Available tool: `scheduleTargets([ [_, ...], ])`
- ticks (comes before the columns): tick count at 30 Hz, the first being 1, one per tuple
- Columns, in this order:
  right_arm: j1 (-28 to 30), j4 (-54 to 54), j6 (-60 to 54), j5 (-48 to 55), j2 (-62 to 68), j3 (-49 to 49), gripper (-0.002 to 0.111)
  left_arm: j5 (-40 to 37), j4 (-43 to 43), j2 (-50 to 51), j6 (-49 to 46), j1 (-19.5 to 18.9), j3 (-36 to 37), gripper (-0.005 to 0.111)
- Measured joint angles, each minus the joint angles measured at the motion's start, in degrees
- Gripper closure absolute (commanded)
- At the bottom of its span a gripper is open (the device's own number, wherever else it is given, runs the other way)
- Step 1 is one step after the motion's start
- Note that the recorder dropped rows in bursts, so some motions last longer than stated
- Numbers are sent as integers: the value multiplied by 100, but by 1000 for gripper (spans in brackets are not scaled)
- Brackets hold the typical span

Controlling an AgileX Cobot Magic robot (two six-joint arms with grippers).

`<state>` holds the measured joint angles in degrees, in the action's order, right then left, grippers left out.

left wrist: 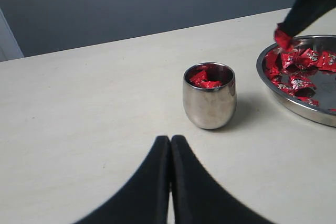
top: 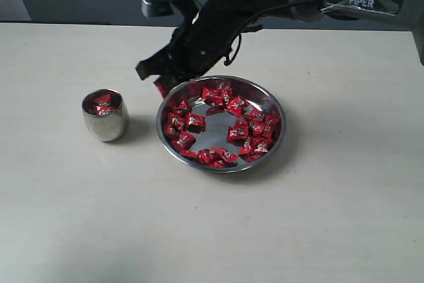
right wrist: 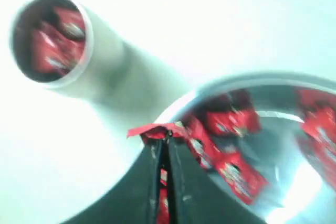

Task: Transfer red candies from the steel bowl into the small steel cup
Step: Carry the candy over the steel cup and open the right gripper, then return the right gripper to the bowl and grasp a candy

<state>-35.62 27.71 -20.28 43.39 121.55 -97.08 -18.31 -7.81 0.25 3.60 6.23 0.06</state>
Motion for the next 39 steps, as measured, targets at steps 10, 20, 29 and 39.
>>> scheduleTargets([
  [10, -663, 2933, -2486, -1217, 494, 0, 104, 0, 0, 0, 0, 0, 0, 106],
  [20, -679, 2881, -2508, -1647, 622, 0, 85, 0, 0, 0, 0, 0, 0, 106],
  [29, -679, 2844, -2508, -1659, 622, 0, 81, 0, 0, 0, 0, 0, 0, 106],
  [39, -190, 550, -658, -751, 106, 0, 81, 0, 0, 0, 0, 0, 0, 106],
])
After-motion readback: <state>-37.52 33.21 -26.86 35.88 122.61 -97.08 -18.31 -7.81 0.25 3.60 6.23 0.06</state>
